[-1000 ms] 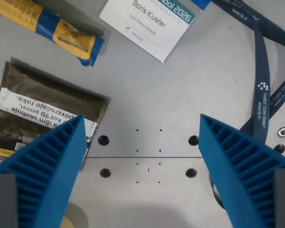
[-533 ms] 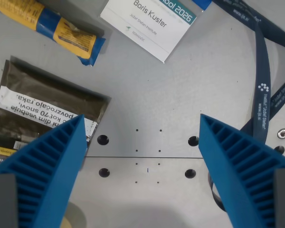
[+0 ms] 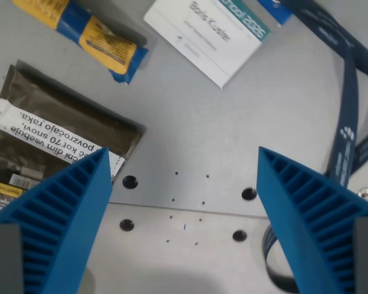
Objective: Move above the blue bag
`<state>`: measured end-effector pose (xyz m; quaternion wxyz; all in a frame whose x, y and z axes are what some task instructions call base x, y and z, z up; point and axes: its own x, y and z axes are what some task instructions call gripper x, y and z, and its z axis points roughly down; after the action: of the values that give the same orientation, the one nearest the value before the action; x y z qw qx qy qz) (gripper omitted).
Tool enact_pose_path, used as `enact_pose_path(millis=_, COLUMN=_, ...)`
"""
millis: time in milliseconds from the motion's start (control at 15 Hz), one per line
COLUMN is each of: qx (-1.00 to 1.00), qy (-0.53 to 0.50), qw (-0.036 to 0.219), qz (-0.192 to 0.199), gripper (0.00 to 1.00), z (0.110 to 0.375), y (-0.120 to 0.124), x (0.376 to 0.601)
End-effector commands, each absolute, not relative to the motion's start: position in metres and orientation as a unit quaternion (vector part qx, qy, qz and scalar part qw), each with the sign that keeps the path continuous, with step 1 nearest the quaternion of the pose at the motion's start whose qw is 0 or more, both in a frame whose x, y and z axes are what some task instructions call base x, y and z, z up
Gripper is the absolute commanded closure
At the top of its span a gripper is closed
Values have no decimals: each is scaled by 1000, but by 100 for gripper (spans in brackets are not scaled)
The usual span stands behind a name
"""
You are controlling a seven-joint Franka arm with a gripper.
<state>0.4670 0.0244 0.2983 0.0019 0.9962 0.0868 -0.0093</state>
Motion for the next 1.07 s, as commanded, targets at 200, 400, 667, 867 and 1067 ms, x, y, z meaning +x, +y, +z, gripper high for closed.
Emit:
enact_pose_path(millis=200, qx=967, qy=253, qw=-14, qz=18, gripper=0, z=278, y=39, x=470)
enact_pose_path(millis=400, qx=953, qy=301, qw=-18, qz=22, gripper=0, z=265, y=48, x=472)
enact_pose_path(millis=667, qx=931, qy=364, qw=-21, qz=25, gripper=0, z=246, y=61, x=476)
enact_pose_path(millis=867, qx=911, qy=410, qw=-24, qz=26, gripper=0, z=232, y=72, x=479)
enact_pose_path(millis=1067, qx=890, qy=455, qw=-25, qz=27, gripper=0, z=218, y=83, x=483)
